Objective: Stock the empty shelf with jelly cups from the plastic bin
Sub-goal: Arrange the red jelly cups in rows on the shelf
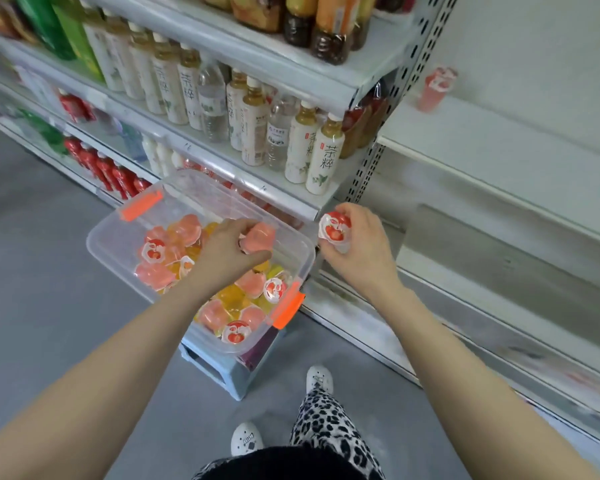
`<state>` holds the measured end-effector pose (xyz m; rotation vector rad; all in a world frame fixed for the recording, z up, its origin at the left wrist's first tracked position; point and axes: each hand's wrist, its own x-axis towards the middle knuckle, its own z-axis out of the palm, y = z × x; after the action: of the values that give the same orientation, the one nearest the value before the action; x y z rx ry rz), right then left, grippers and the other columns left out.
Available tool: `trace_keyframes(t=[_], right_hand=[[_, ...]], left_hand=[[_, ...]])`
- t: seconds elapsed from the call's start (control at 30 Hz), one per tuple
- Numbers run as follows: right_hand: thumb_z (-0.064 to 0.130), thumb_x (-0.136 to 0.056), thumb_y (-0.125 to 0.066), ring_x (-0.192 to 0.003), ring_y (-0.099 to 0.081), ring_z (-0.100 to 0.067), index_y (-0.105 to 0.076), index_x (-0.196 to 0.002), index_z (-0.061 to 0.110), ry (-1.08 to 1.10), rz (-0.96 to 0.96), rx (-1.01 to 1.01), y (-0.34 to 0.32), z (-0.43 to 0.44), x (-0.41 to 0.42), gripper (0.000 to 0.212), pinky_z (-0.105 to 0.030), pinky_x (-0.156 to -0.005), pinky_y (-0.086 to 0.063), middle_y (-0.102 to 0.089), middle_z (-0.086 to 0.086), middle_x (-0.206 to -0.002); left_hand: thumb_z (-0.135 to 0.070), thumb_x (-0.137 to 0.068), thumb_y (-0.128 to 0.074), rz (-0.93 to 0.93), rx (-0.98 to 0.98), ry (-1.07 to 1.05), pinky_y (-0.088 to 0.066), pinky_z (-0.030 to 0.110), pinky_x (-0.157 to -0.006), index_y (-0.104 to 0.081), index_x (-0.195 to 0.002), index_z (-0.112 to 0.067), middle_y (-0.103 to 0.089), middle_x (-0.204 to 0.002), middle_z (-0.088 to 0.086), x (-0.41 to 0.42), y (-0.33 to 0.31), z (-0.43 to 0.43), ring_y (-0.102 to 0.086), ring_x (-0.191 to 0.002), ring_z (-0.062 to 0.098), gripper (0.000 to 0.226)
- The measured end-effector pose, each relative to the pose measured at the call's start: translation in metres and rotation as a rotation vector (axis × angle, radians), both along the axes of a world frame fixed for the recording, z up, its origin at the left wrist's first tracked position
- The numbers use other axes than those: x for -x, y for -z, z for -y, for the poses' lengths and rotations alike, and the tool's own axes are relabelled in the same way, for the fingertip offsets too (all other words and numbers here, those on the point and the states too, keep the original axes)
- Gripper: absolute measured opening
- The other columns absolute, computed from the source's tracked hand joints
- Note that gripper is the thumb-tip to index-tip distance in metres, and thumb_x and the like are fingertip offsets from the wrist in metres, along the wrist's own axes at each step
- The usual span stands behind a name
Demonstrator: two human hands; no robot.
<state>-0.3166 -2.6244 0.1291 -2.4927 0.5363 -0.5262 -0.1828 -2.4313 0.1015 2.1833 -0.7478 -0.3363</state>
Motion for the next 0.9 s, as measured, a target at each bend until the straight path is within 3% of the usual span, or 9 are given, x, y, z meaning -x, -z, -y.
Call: trace_keyframes(t=[0.13,0.27,0.43,0.67,0.9], right_hand=[[0.033,-0.078,-0.074,-0.104,-0.051,-0.018,-0.055,-0.118,0.022,0.061,0.075,0.087,-0.039,0.054,0.005,0.046,-0.019,-0.078,-0.028,-0.058,0.002,-0.111],[0.042,-0.080,-0.069,-0.103,-0.053,-0.015,-0.056,-0.118,0.023,0.110,0.141,0.181,-0.083,0.117,0.011,0.044,-0.025,-0.085,-0.037,-0.060,0.005,-0.112],[0.037,-0.077,-0.073,-0.092,-0.059,-0.017,-0.052,-0.105,0.022,0.191,0.228,0.131,-0.124,0.194,0.009,0.038,-0.035,-0.081,-0.046,-0.063,0.004,-0.103],[0.036,-0.078,-0.068,-0.093,-0.057,-0.023,-0.052,-0.097,0.021,0.150,-0.001,0.109,-0.124,0.265,-0.042,0.029,-0.032,-0.072,-0.039,-0.062,0.001,-0.099],[0.033,-0.080,-0.066,-0.101,-0.058,-0.026,-0.058,-0.107,0.018,0.036,-0.065,0.124,-0.094,0.282,-0.090,0.031,-0.026,-0.077,-0.033,-0.060,-0.005,-0.111]], left_hand=[[-0.033,-0.074,-0.081,-0.020,0.139,0.044,-0.047,0.023,-0.083,-0.062,-0.114,-0.027,-0.061,-0.106,-0.008,0.007,-0.040,0.044,-0.059,-0.094,0.008,0.045],[-0.040,-0.067,-0.080,-0.006,0.212,0.065,-0.045,0.016,-0.075,-0.056,-0.109,-0.030,-0.061,-0.099,-0.015,0.016,-0.072,0.098,-0.059,-0.092,0.001,0.050],[-0.026,-0.073,-0.079,0.075,0.227,0.114,-0.037,0.009,-0.066,-0.047,-0.103,-0.024,-0.056,-0.097,-0.011,0.024,-0.099,0.163,-0.054,-0.087,0.001,0.044],[-0.040,-0.074,-0.074,0.084,0.174,0.127,-0.050,0.026,-0.071,-0.044,-0.107,-0.030,-0.059,-0.096,-0.012,0.020,-0.113,0.224,-0.060,-0.085,0.004,0.045],[-0.043,-0.076,-0.072,0.181,0.112,0.088,-0.051,0.023,-0.081,-0.046,-0.119,-0.032,-0.053,-0.112,-0.013,0.006,-0.113,0.246,-0.056,-0.099,0.004,0.052]])
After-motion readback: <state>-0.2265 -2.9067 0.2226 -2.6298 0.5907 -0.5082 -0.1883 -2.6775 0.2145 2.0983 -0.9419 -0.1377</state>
